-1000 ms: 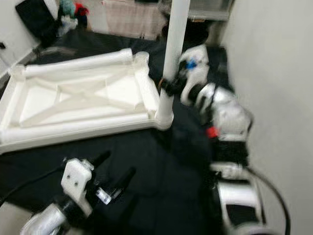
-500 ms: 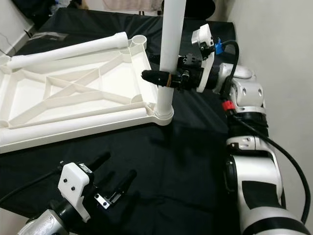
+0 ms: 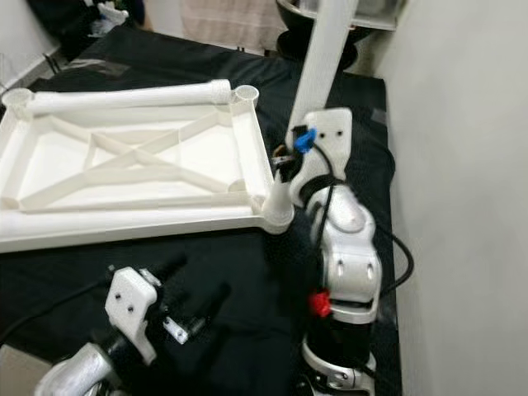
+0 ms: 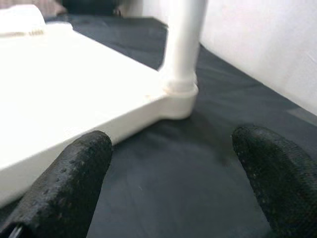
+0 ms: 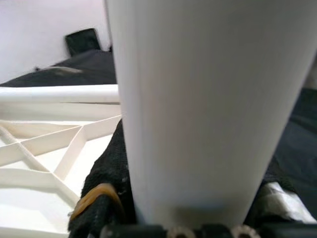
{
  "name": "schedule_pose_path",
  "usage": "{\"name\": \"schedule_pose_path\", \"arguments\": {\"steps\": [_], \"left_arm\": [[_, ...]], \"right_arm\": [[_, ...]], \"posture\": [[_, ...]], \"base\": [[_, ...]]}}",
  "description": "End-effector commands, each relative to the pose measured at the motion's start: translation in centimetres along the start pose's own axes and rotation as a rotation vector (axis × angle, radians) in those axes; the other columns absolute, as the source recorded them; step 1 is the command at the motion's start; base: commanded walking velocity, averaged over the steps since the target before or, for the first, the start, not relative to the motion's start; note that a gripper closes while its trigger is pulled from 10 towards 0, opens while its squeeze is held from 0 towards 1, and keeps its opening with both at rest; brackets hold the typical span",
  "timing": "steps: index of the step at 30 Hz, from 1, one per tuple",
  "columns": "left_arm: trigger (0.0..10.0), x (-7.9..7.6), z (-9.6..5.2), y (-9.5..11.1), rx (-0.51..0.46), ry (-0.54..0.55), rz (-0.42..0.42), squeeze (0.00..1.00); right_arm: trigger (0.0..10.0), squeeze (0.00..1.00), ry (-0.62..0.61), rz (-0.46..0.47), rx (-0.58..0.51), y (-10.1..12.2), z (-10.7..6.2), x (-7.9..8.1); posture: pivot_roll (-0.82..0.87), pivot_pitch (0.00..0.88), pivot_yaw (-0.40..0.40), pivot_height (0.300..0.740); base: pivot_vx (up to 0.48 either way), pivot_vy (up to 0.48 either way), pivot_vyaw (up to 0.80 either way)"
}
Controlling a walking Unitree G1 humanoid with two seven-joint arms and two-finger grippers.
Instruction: Building children table
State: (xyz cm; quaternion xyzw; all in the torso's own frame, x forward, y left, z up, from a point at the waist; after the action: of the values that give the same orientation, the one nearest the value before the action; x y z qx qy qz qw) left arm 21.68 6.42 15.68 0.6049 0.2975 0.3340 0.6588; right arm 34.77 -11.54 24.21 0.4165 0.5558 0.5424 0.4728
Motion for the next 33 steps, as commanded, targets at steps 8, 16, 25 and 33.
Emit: {"name": "schedule_pose_path", "arguments": {"steps": [8, 16, 25, 33], "left_arm": [[10.0, -0.5, -0.3, 0.0, 0.015, -0.011, -0.007, 0.00], [10.0, -1.4, -1.3, 0.7, 0.021, -0.025, -0.019, 0.00], [10.0, -1.8, -1.8, 0.9, 0.032, -0.031, -0.028, 0.00], [10.0, -1.4, -1.3, 0.4, 0.030, -0.018, -0.027, 0.00]], "right_arm": [[10.0, 1.00, 0.431, 0.110, 0.034, 0.0, 4.0, 0.3], [10.0, 1.00, 0.820, -0.052, -0.121, 4.4, 1.0, -1.4], [0.0, 0.00, 0.887, -0.041, -0.197, 6.9, 1.9, -4.5], [0.0, 0.00, 0.771, -0.069, -0.134, 4.3, -0.4, -1.3]], "posture": [[0.10, 0.230, -0.041, 0.740], [0.13, 0.293, -0.014, 0.740], [0.13, 0.302, -0.007, 0.740], [0.09, 0.256, -0.044, 0.740]], "base": [[0.000, 0.000, 0.00], [0.000, 0.000, 0.00], [0.000, 0.000, 0.00], [0.000, 0.000, 0.00]]}}
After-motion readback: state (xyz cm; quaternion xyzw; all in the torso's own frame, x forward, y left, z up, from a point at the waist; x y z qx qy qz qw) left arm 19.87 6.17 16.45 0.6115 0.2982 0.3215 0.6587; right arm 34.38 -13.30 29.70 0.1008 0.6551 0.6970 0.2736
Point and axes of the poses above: a point about 5 cm out from each wrist's last joint towards the gripper, its own z axis pointing out of the wrist towards the gripper, its own y axis along the axis of the wrist's last joint, x = y × z, the point moved 5 cm from there along z, pointing out of the wrist towards the gripper, and after that the axes turned 2 degrees about -z, right-handed, at the moved point
